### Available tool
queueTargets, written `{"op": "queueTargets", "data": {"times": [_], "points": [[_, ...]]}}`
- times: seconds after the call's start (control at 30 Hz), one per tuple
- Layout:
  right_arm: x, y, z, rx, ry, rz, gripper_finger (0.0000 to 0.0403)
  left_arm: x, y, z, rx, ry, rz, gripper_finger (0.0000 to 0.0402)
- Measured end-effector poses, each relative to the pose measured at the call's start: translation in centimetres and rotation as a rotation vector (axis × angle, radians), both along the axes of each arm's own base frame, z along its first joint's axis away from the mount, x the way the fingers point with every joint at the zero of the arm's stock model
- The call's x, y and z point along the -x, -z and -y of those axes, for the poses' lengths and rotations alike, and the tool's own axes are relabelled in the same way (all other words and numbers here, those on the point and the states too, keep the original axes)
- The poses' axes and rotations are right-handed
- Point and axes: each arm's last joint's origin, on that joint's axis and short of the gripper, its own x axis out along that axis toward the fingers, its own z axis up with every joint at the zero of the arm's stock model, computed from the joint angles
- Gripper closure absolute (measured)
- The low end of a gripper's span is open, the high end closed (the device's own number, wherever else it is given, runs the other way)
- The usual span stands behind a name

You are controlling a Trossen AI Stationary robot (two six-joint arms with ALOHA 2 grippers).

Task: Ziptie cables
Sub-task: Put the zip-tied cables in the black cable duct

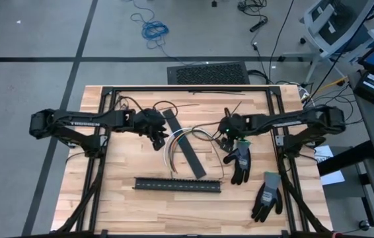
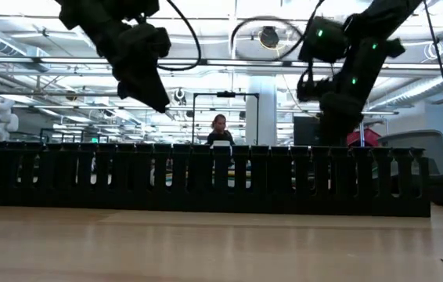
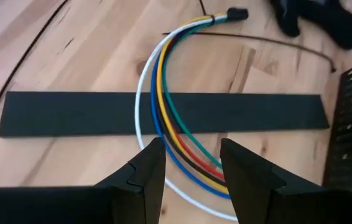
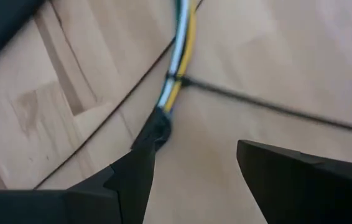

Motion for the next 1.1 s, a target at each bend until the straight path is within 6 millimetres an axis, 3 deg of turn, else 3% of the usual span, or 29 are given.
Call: {"op": "queueTargets", "data": {"times": [0.27, 0.53, 0.87, 1.0, 1.1], "points": [[-1.9, 2.2, -0.9, -0.045, 0.050, 0.024, 0.0181, 0.4, 0.1, 0.1, -0.011, 0.005, 0.002, 0.0252], [-2.8, 5.4, -0.8, -0.024, 0.080, -0.062, 0.0181, 0.4, 0.2, 0.0, -0.034, 0.023, -0.003, 0.0252], [-4.0, 5.7, -0.4, 0.023, 0.101, 0.045, 0.0184, 0.4, 0.2, 0.0, -0.033, 0.020, -0.004, 0.0252], [-3.6, 5.9, -0.5, 0.019, 0.102, -0.003, 0.0223, 0.4, 0.2, 0.0, -0.032, 0.016, -0.004, 0.0252], [-3.4, 6.0, -0.5, 0.024, 0.104, -0.036, 0.0295, 0.4, 0.2, 0.1, -0.025, 0.023, -0.003, 0.0252]]}}
